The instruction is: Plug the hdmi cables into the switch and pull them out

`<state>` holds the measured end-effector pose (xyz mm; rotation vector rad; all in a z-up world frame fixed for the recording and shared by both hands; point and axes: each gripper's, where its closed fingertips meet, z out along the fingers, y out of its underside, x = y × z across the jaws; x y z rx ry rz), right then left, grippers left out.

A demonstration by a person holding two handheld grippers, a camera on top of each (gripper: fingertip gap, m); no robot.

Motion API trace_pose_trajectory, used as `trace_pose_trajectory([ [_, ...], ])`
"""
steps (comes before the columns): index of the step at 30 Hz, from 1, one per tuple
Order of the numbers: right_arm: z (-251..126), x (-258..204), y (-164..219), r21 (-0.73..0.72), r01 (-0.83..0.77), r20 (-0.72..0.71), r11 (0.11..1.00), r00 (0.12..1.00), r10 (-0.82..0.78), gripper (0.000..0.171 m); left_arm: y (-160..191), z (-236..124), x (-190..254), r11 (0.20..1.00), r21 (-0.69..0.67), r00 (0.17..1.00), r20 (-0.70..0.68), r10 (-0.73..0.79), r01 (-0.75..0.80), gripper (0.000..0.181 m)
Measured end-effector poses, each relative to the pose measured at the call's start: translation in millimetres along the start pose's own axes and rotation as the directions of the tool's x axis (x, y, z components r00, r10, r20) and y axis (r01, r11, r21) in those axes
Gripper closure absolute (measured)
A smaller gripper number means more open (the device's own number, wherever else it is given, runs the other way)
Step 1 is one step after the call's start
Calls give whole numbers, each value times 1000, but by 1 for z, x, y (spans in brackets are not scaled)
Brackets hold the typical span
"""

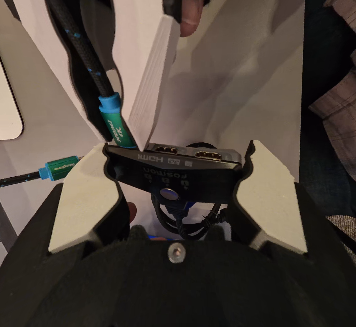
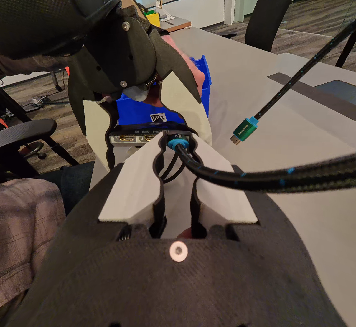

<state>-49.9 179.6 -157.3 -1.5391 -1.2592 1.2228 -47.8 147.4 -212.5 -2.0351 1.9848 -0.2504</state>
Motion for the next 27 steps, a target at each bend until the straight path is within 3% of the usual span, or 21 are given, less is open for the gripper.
trace_pose_trajectory([
  [9,-1,-1,4,-42,37,6,998,999,-37,153,0,2,1,1000,-9,1000,-2,18,-18,53],
  [18,-4,-2,6,-75,257,-77,963,962,-263,153,-1,7,2,998,3,998,7,55,-56,54],
  [27,-9,-6,0,-12,107,31,994,994,-106,153,-5,5,0,995,-14,993,67,102,-101,54],
])
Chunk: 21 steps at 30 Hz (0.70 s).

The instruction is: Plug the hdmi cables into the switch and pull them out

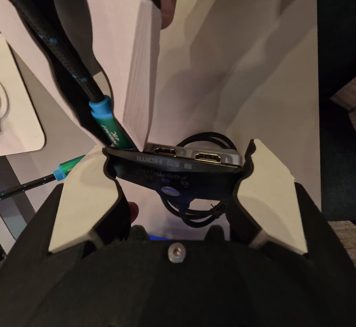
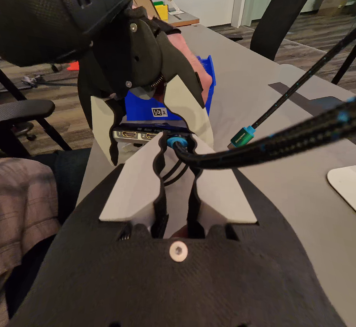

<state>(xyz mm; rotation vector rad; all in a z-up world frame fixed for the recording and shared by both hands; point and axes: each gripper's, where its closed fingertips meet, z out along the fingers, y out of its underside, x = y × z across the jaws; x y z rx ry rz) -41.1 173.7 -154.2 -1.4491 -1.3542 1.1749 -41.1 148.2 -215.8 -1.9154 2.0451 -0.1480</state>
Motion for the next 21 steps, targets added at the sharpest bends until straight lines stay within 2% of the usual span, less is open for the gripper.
trace_pose_trajectory([
  [3,0,1,-2,9,-6,-3,1000,1000,6,153,0,-1,-2,1000,1,1000,4,2,-2,54],
  [8,-1,0,-4,-60,186,-118,981,974,-192,154,0,-2,-2,999,14,1000,6,29,-29,54],
  [12,-2,0,-7,-83,239,-164,968,954,-249,154,-1,-3,-5,999,16,999,29,44,-44,54],
  [18,-6,-3,-14,27,8,-32,1000,999,-8,153,-5,-7,-5,998,18,997,54,54,-55,54],
  [21,-5,-2,-13,53,-47,-4,998,999,47,152,-4,-6,-6,999,10,998,53,43,-44,54],
])
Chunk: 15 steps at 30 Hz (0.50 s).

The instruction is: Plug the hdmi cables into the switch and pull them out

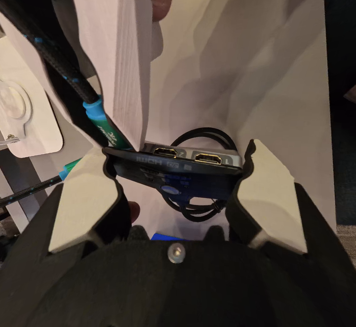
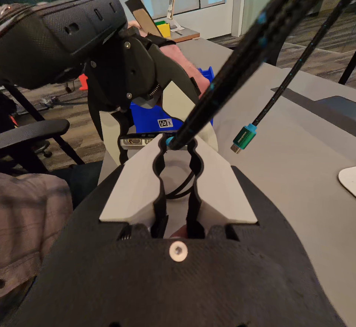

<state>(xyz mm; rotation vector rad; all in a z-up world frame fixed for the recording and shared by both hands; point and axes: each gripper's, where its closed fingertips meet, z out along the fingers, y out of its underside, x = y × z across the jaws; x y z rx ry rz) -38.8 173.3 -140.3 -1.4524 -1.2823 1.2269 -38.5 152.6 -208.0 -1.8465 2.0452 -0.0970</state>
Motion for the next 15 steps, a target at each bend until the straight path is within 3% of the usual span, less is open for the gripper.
trace_pose_trajectory([
  [3,1,0,1,-83,200,-101,976,973,-208,154,2,1,0,1000,4,1000,-2,9,-9,54],
  [6,-1,0,-3,-122,287,-160,950,939,-304,154,1,-2,-2,999,6,999,15,33,-34,54],
  [9,-1,1,-4,-101,235,-140,967,959,-248,154,1,-2,-5,1000,-5,999,25,31,-31,54],
  [12,-19,3,-29,95,-7,-19,995,1000,8,154,33,6,-5,986,-153,997,39,72,-66,54],
  [15,-28,16,-24,17,74,-80,997,994,-72,154,32,11,5,991,-124,998,36,45,-40,54],
])
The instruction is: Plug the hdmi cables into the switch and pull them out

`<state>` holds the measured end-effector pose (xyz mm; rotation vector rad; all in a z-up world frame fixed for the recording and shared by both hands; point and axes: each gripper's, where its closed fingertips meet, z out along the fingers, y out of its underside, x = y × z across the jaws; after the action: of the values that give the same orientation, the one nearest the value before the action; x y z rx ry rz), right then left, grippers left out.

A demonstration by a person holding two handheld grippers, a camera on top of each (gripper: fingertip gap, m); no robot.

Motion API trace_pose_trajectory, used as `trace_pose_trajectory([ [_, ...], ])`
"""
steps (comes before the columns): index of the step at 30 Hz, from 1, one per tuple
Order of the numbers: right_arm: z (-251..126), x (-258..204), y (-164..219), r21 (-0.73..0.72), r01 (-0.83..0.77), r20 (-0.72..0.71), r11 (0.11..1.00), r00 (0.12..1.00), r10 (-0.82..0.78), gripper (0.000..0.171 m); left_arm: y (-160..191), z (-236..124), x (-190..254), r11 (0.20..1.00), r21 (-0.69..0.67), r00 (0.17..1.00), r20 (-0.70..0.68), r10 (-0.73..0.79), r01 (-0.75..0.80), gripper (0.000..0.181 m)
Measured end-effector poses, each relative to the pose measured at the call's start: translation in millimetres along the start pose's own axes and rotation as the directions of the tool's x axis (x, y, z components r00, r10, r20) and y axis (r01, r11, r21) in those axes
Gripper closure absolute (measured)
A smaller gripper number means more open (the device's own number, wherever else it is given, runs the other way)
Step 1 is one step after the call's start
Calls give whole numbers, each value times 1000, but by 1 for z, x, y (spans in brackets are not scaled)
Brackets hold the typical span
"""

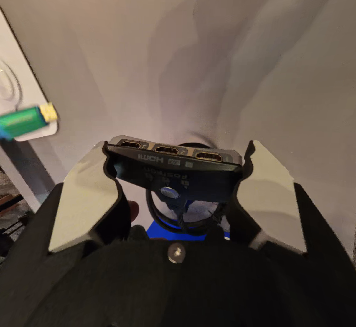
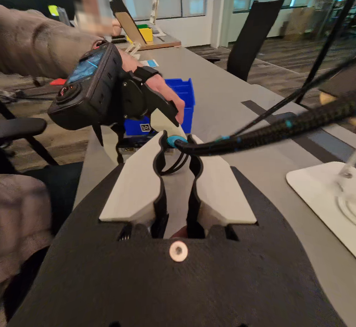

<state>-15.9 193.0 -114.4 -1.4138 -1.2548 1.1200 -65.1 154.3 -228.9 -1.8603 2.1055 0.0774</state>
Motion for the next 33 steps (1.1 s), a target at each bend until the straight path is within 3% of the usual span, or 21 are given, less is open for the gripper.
trace_pose_trajectory([
  [7,-4,-8,-6,-41,49,-40,998,998,-50,154,-3,-17,-25,996,45,993,86,-77,73,54],
  [15,-43,-4,-18,-151,92,-163,984,980,-116,153,8,-26,-29,988,63,976,164,-147,138,54],
  [25,-133,-5,-52,-158,126,-332,979,927,-173,153,10,-44,-26,976,120,945,253,-208,183,54],
  [33,-233,2,-39,-225,51,-532,973,830,-167,153,6,-49,-22,969,161,929,291,-229,188,54],
])
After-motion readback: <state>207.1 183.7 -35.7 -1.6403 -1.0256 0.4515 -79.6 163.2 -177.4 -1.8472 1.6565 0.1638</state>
